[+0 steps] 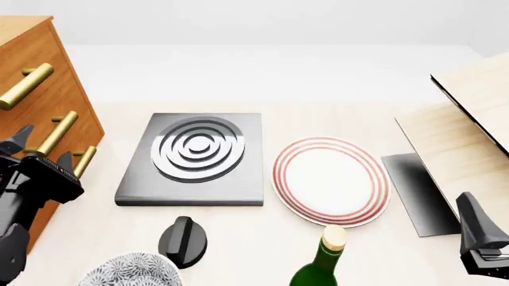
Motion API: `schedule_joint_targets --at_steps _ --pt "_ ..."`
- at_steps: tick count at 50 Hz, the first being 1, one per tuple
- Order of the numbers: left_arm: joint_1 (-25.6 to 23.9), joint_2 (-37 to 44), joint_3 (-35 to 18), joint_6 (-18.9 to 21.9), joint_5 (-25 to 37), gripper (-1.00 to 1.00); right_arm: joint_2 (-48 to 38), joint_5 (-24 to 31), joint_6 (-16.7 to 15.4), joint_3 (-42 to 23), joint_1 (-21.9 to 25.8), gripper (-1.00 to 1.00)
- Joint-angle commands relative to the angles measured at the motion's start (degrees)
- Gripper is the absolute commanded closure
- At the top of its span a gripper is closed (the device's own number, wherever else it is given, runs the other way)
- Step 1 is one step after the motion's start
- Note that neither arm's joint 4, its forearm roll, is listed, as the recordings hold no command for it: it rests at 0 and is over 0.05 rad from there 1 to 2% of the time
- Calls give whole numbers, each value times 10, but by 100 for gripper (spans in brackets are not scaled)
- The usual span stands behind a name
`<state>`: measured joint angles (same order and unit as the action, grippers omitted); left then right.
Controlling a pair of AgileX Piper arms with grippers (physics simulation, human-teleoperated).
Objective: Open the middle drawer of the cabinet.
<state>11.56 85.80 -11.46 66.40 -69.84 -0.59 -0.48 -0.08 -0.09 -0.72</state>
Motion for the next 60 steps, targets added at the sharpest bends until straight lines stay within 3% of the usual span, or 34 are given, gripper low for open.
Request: schedule_joint_targets --at_steps 1,17,18,45,47,60 --pt "7 41 -35 1 0 -100 0 0 0 0 0 -100" --pt "12 75 -52 2 -1 -100 0 0 0 0 0 -100" --pt "13 74 -51 2 -1 100 0 0 0 0 0 -100" --pt "-16 83 -47 39 -1 100 0 0 0 0 0 -100" --pt "-25 74 -52 59 -1 100 0 0 0 0 0 -100" --pt "-61 70 -61 77 -1 100 0 0 0 0 0 -100"
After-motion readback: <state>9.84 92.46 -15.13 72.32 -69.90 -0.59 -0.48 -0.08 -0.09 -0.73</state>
